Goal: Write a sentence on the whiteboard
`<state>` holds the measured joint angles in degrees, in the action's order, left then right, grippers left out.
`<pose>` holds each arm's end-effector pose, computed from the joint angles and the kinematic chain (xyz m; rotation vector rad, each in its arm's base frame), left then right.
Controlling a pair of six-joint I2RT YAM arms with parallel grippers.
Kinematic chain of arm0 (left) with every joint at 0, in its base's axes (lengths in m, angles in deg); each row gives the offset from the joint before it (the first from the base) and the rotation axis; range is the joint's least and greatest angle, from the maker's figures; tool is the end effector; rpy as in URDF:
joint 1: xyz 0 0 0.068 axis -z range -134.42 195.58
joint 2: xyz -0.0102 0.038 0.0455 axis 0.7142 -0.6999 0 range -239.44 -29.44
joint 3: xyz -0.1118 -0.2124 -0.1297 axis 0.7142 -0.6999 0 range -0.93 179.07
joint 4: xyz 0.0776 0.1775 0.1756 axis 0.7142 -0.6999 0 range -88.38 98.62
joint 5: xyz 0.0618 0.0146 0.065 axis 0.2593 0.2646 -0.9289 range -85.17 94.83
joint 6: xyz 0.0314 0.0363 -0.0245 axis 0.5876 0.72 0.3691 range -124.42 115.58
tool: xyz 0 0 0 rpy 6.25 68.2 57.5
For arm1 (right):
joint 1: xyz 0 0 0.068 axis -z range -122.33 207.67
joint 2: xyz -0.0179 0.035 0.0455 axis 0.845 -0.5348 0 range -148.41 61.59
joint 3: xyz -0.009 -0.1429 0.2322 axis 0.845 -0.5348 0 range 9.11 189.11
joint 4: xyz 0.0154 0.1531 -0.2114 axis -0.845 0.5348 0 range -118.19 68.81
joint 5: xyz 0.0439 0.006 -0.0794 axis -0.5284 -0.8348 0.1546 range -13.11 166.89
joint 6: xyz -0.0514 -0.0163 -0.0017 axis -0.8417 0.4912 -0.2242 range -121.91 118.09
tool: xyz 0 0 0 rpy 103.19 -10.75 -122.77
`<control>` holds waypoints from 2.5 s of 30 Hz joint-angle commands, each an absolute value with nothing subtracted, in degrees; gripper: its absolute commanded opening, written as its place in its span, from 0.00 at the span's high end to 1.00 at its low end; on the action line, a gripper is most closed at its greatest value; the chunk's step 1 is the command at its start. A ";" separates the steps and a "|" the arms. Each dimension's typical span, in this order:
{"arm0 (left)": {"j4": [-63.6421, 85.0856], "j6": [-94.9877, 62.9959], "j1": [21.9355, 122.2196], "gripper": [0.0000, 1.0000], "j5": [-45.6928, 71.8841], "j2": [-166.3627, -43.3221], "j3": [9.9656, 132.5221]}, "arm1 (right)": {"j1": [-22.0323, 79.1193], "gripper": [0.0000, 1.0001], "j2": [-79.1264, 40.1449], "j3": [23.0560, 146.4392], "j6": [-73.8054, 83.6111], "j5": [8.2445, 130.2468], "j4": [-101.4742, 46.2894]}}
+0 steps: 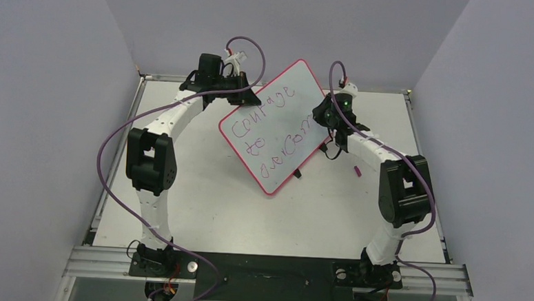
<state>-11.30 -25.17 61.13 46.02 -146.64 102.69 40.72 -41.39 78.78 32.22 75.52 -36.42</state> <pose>0.4532 -0.1505 0.2934 0.3380 2.1802 -1.1343 0.3980 0.1222 0.2398 0.2920 2.0378 0.5866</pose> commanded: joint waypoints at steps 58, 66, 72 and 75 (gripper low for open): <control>-10.82 -19.20 61.78 1.00 44.08 -145.80 102.72 | 46.33 1.00 -40.96 77.87 35.81 72.56 -40.25; -10.94 -19.07 61.75 1.00 43.79 -145.80 102.54 | 46.66 1.00 -42.53 78.50 35.86 72.57 -40.49; -10.96 -19.03 61.75 1.00 43.68 -145.96 102.50 | 46.86 1.00 -43.59 79.35 35.88 72.29 -40.41; -11.02 -18.94 61.79 1.00 43.55 -146.06 102.52 | 47.28 1.00 -43.97 79.58 35.84 72.37 -40.40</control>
<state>-11.52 -25.17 61.13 46.20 -146.64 102.67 46.88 -43.42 77.19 35.30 72.94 -38.38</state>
